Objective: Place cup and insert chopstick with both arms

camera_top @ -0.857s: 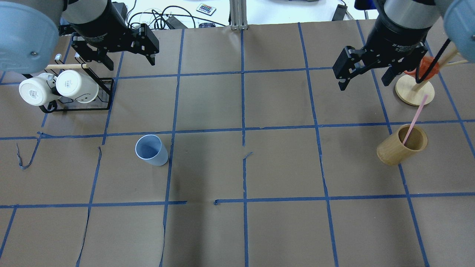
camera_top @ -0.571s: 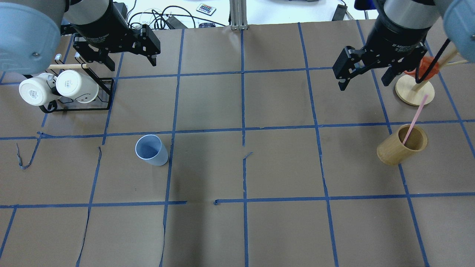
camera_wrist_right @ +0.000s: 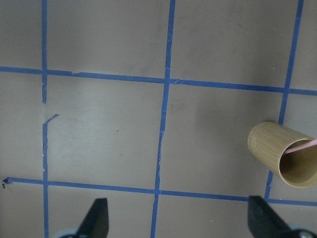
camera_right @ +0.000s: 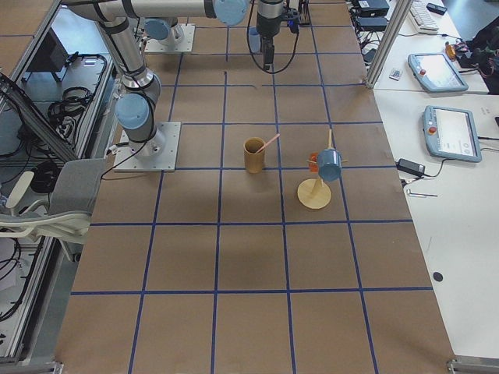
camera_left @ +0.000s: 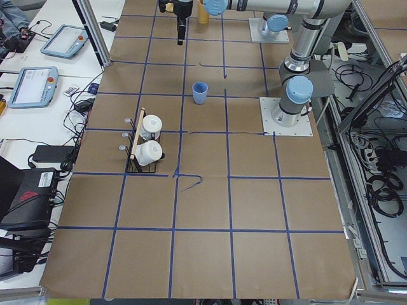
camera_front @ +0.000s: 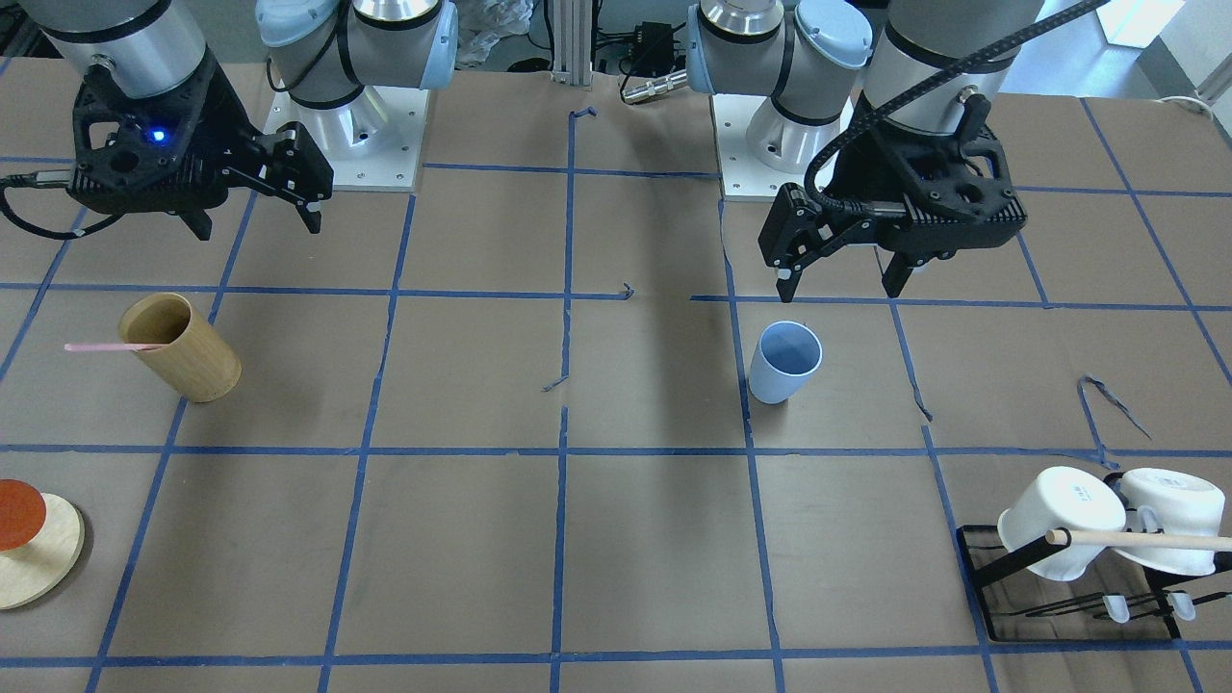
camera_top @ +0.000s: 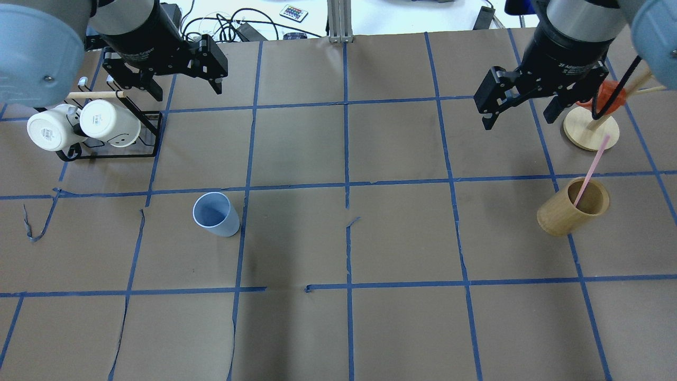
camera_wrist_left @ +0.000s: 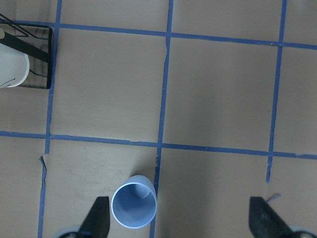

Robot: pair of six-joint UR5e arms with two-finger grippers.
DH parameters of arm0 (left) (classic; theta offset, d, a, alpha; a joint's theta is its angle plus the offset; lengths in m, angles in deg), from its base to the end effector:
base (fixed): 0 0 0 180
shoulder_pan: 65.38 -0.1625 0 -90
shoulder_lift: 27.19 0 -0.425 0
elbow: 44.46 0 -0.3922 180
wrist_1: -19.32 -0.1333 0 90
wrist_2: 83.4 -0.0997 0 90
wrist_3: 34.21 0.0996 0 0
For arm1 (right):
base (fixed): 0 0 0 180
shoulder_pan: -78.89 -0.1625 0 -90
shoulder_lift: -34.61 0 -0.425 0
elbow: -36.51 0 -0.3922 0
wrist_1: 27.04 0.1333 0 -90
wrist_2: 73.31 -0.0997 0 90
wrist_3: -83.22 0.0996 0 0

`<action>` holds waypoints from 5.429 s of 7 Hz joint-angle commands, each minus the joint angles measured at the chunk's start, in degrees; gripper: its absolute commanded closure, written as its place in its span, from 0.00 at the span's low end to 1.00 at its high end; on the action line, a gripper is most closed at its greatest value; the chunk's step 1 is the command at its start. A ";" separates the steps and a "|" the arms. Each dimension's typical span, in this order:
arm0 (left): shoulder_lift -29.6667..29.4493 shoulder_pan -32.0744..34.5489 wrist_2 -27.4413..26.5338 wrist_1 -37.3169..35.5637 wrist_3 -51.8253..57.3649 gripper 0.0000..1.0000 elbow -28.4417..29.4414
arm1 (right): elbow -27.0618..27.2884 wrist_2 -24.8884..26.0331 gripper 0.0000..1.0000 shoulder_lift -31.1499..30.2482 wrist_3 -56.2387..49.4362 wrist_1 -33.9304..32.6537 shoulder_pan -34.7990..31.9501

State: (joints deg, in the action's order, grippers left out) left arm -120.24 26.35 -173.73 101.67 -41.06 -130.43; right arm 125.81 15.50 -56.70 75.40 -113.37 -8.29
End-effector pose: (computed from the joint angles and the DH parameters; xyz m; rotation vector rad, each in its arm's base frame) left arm -0.1486 -0.5240 0.5101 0.1404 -3.1240 0.2360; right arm 0.1116 -0.4851 0.4987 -0.1355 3.1150 0.0420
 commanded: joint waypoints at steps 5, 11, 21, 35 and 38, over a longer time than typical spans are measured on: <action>-0.03 -0.06 -0.02 0.00 0.00 0.00 -0.08 | 0.00 -0.04 0.00 0.26 0.09 0.02 0.09; 0.32 -0.94 -0.81 0.87 3.61 0.00 -0.51 | 0.00 0.05 0.00 0.26 0.09 0.11 0.09; -1.78 -10.96 -0.82 -19.33 12.13 0.07 -32.41 | 20.20 14.99 0.00 1.05 3.42 -30.38 15.63; -13.02 15.63 5.97 -22.32 -16.49 1.00 -17.39 | 26.37 10.77 1.00 2.11 -2.37 -48.67 17.49; -15.24 17.52 5.08 -23.56 -17.31 1.00 -17.74 | 23.66 10.86 1.00 1.23 -2.46 -46.05 17.49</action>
State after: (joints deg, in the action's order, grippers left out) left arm -134.95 43.50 -168.52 78.20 -58.01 -147.99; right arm 150.71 26.38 -55.06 72.97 -161.09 9.19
